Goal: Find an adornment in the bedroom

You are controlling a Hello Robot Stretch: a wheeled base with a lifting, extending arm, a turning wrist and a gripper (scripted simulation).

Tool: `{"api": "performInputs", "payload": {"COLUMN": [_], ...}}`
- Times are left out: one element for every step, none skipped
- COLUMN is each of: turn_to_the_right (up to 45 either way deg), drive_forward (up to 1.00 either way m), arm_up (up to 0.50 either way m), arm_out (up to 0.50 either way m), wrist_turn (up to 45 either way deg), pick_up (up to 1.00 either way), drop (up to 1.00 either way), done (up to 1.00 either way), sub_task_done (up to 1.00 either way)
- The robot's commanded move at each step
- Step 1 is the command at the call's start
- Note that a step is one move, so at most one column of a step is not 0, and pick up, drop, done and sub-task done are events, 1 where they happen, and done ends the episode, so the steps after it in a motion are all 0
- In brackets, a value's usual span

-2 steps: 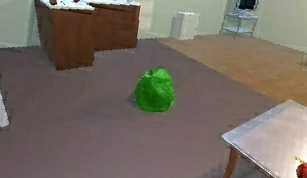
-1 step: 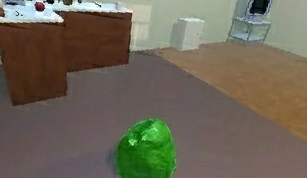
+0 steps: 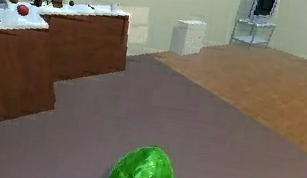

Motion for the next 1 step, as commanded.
{"api": "performInputs", "payload": {"turn_to_the_right": [-45.0], "drive_forward": [0.0], "arm_up": [0.0], "arm_out": [0.0], "wrist_turn": [0.0], "pick_up": [0.0], "drop": [0.0], "done": [0.0], "sub_task_done": [0.0]}}
